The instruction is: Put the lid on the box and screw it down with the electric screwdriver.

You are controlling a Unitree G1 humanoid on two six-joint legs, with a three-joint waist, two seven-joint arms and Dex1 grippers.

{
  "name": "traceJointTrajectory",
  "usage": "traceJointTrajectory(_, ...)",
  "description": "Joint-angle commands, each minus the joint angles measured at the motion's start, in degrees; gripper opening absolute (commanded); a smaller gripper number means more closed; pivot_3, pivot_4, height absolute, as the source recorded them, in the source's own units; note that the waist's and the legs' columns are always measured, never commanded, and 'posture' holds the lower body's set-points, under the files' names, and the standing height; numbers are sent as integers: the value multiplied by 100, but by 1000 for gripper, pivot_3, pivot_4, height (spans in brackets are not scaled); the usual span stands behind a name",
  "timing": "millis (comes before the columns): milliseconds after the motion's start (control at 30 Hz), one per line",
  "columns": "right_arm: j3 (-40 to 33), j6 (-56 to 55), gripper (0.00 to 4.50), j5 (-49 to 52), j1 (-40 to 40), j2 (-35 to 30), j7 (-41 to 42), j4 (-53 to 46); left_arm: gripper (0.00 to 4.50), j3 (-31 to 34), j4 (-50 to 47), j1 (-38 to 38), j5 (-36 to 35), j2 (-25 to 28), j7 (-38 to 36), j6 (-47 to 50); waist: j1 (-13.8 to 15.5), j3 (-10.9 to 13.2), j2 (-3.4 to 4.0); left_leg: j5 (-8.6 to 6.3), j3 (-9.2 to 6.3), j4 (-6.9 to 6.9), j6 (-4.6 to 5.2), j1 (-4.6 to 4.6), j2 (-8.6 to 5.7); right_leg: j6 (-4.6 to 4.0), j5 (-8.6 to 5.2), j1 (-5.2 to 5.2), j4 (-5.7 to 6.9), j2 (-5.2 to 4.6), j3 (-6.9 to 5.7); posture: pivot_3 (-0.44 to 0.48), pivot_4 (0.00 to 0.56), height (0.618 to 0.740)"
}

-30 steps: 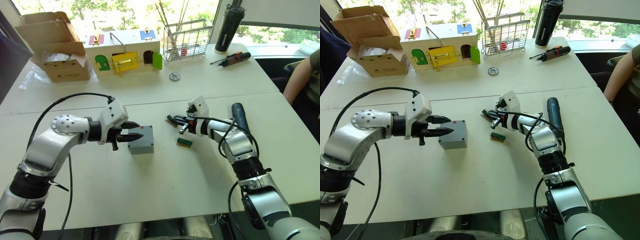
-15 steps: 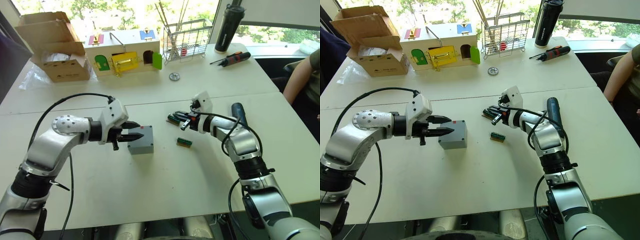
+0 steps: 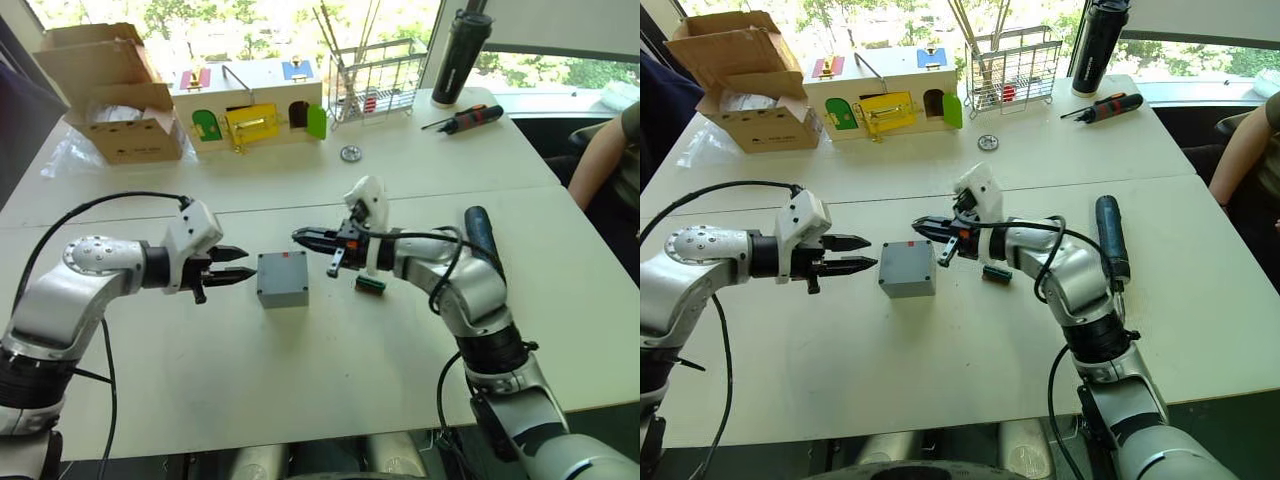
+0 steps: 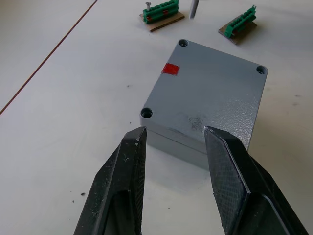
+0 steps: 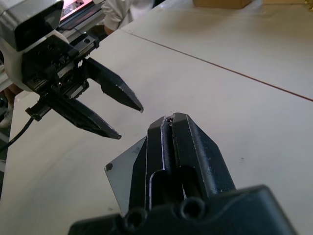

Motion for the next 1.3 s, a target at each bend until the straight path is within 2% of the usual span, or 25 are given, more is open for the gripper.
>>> traceJointTrajectory(33,94,-263,40,-126,-76,-16,24,37,1874,127,-243,29,-61,17,61,8,-15,0,0,0,0,0,0,0,0,0,0,-1,0,0,0,0,150,740)
traceJointTrajectory(433,126,-427,40,-255,57,-266,111,197,1874,71,-398,77,-181,-64,156,98,-27,0,0,0,1,-3,0,0,2,0,0,-5,3,1,0,0,150,740)
traceJointTrajectory(1200,214,-578,40,-434,86,-145,187,557,1874,-33,-350,-94,-131,-176,158,86,-24,0,0,0,1,-2,0,0,2,0,0,-5,4,1,0,0,150,740)
traceJointTrajectory(1300,267,-646,827,-460,66,-143,260,570,1874,-48,-349,-120,-134,-187,152,82,-30,0,0,0,1,-3,0,0,2,0,0,-6,5,1,0,0,150,740)
